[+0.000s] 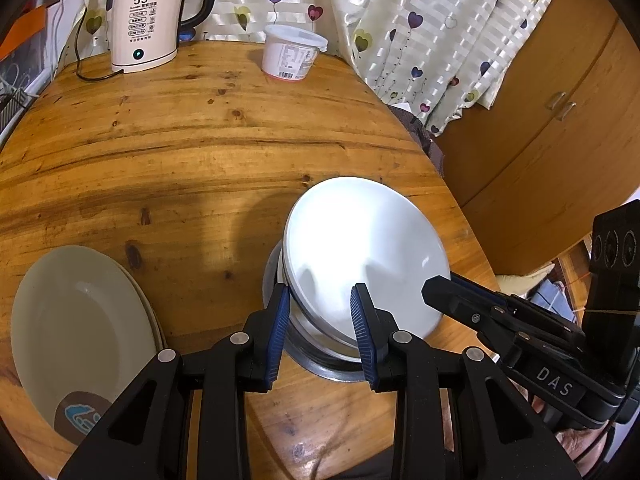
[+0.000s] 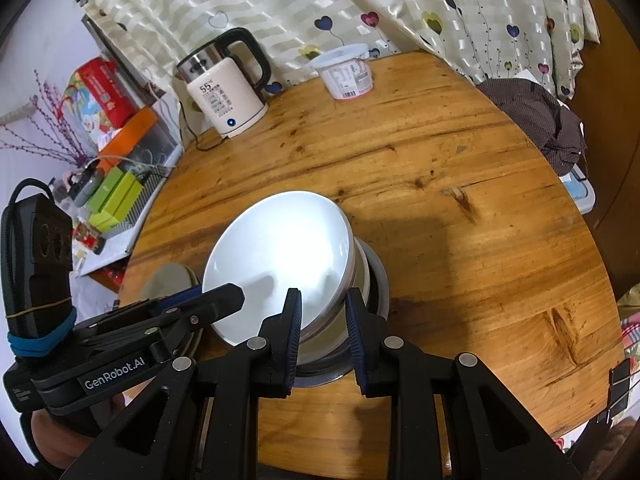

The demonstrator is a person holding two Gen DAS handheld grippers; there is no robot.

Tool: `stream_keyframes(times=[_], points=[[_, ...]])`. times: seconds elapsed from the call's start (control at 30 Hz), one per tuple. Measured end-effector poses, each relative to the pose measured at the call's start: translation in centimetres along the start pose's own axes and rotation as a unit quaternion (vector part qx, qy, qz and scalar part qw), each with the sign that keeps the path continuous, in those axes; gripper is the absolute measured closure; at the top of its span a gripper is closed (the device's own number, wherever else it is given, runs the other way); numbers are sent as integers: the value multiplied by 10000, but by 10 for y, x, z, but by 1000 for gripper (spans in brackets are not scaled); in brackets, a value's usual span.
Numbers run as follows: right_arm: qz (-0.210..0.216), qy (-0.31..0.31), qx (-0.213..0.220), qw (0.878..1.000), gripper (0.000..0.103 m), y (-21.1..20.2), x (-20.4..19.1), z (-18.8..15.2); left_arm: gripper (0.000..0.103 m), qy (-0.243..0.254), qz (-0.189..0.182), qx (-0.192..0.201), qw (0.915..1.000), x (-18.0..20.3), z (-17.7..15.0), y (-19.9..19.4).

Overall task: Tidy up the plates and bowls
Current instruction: 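Lower the held white bowl into the steel bowl stack with the left gripper, then open the left gripper to release the nested white bowl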

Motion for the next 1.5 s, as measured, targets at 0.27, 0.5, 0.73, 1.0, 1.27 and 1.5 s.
stream_keyframes(times=[0.27, 0.5, 0.73, 1.0, 1.27, 1.5], points=[[14, 10, -81, 10000, 80, 2, 3, -4, 71, 42, 56, -21, 10000, 1, -4, 1], [60, -1, -140, 9999, 79, 6, 4, -6, 71, -13, 25, -6, 10000, -2, -5, 3], [95, 6, -143, 9999, 79, 6, 5, -7, 71, 18, -8, 88, 10000, -2, -5, -1], [118, -34, -54, 9999, 79, 1, 7, -6, 71, 31, -12, 243, 9997, -4, -2, -7], [120, -33, -59, 9999, 79, 1, 6, -6, 71, 132, -15, 250, 9996, 0, -2, -7], [202, 8, -45, 9998, 79, -2, 6, -4, 71, 195, 43, 327, 9993, 2, -3, -10]])
Point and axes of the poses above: each gripper's, at about its wrist camera, not at the fingertips, and y roughly the way its jaws point, x to its right, z to its top, the point moved 3 cm from there along y, roughly the way its jaws point
